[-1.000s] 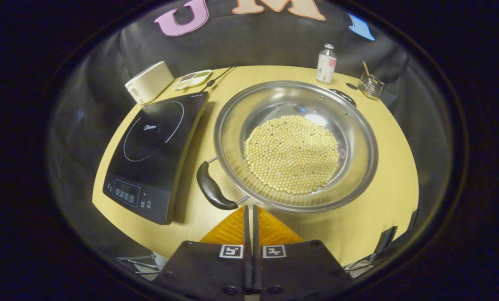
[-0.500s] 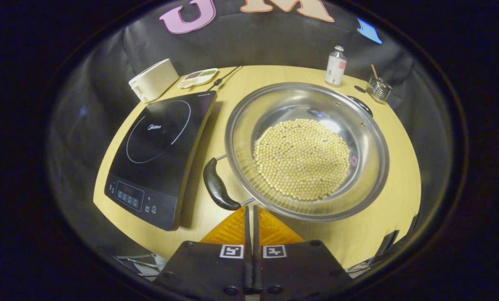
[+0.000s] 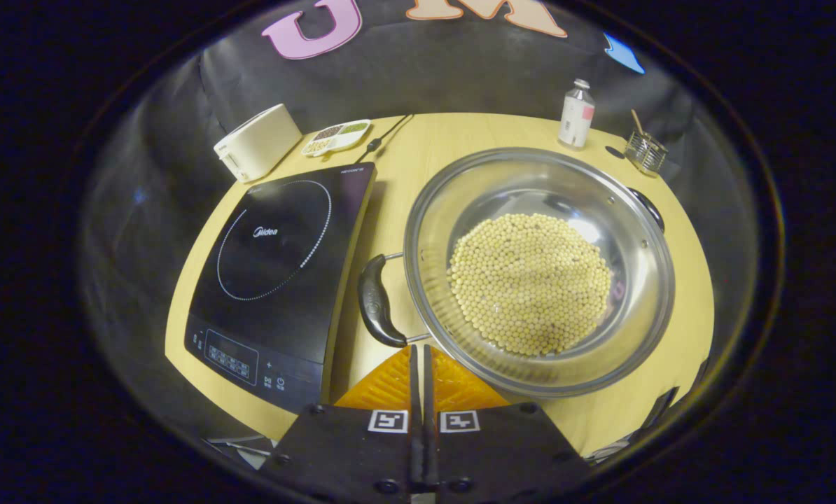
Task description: First push the handle of the pot to place it horizontally, then grasp the pot with both hands and set it on the induction cooktop.
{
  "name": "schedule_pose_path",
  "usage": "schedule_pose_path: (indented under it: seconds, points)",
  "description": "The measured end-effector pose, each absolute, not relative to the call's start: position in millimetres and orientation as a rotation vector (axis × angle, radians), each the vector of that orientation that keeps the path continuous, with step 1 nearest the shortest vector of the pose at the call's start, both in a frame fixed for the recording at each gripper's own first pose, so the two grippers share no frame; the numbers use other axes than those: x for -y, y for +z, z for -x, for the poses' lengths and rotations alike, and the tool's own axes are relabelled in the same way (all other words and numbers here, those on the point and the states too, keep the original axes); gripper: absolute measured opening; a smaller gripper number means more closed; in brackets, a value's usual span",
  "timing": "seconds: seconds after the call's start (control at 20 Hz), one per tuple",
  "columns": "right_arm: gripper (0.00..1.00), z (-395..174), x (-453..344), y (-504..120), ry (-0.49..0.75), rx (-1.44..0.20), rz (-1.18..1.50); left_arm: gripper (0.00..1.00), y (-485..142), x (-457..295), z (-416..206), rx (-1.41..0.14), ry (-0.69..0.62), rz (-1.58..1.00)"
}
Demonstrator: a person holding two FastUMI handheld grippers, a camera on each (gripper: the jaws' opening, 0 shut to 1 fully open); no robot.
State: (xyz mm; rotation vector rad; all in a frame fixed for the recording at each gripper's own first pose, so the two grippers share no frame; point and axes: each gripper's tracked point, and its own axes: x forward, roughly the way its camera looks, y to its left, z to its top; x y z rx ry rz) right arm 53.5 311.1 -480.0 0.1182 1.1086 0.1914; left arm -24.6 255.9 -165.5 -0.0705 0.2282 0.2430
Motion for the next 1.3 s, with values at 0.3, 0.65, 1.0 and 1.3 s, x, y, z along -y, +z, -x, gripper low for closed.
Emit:
schedule_pose_path:
  seconds: [0.3,0.65,1.0,1.3]
  points:
    - [0.03,-66.5,-327.7,-482.0,0.151,-1.113,-0.177,0.97,-164.4,-259.9,33.6,-0.231,0.261,0.065]
    - [0.0,-91.1,-341.2,-484.4,0.115,-1.104,-0.189,0.96,-163.2,-266.3,44.5,-0.236,0.271,0.054]
    - [0.02,-89.2,-346.6,-471.7,0.111,-1.091,-0.238,0.97,-158.9,-266.6,53.4,-0.229,0.263,0.036]
    - [0.03,-84.2,-330.7,-442.8,0.101,-1.034,-0.301,0.97,-161.4,-250.0,52.5,-0.229,0.196,0.057]
